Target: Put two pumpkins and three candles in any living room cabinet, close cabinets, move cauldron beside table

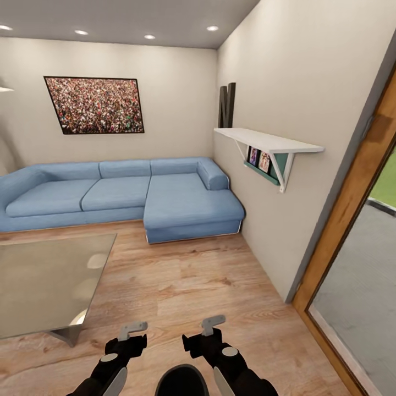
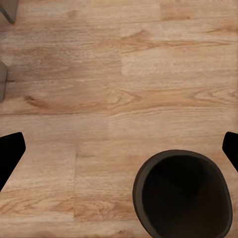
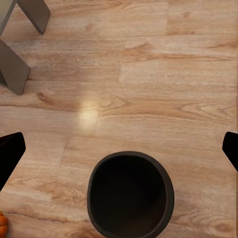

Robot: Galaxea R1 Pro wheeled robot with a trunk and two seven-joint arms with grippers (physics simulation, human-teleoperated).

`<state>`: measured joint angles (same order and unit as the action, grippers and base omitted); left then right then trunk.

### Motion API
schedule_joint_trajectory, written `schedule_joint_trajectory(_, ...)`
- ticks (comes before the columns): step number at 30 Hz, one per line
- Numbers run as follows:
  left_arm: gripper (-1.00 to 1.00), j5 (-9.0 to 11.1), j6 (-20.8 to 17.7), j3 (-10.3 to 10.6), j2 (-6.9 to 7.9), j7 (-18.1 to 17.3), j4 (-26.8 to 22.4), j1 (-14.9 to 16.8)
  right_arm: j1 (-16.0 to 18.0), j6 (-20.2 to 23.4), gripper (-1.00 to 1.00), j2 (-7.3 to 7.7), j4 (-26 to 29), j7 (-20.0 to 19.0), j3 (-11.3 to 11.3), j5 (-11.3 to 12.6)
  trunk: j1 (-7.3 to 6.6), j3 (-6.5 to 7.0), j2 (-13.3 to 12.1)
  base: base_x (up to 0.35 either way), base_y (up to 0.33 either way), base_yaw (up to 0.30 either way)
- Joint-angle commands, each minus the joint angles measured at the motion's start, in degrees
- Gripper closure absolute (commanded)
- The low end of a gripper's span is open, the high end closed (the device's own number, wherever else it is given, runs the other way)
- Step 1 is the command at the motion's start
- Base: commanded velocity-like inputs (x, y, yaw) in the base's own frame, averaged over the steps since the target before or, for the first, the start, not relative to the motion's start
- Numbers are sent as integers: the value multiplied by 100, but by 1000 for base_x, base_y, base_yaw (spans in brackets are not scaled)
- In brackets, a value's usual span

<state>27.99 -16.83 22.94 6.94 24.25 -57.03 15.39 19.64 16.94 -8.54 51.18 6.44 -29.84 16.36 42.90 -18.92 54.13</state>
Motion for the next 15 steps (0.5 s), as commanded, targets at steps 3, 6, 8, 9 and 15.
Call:
schedule_joint_trajectory(3, -100, 42, -14, 27, 8, 54, -10, 7, 5, 15, -100, 7, 8, 56, -21, 29, 1, -9, 5, 10, -8, 11)
schedule_joint_trajectory(6, -100, 44, -17, 27, 7, 54, -10, 8, 5, 13, -100, 9, 8, 56, -17, 16, 1, -9, 5, 4, -3, 4)
schedule_joint_trajectory(8, -100, 42, -21, 27, 7, 54, -4, 8, 5, 12, -100, 10, 7, 57, -18, 12, 1, -10, 5, 20, -1, 2)
schedule_joint_trajectory(9, -100, 41, -25, 27, 5, 54, 43, 8, 5, 12, -100, 10, 7, 60, -16, 9, 1, -10, 5, 71, -1, 1)
schedule_joint_trajectory(15, -100, 52, -50, 6, -96, -111, 580, 57, 5, 58, -100, -3, -26, 130, -3, 10, 1, -10, 5, 113, 0, 0)
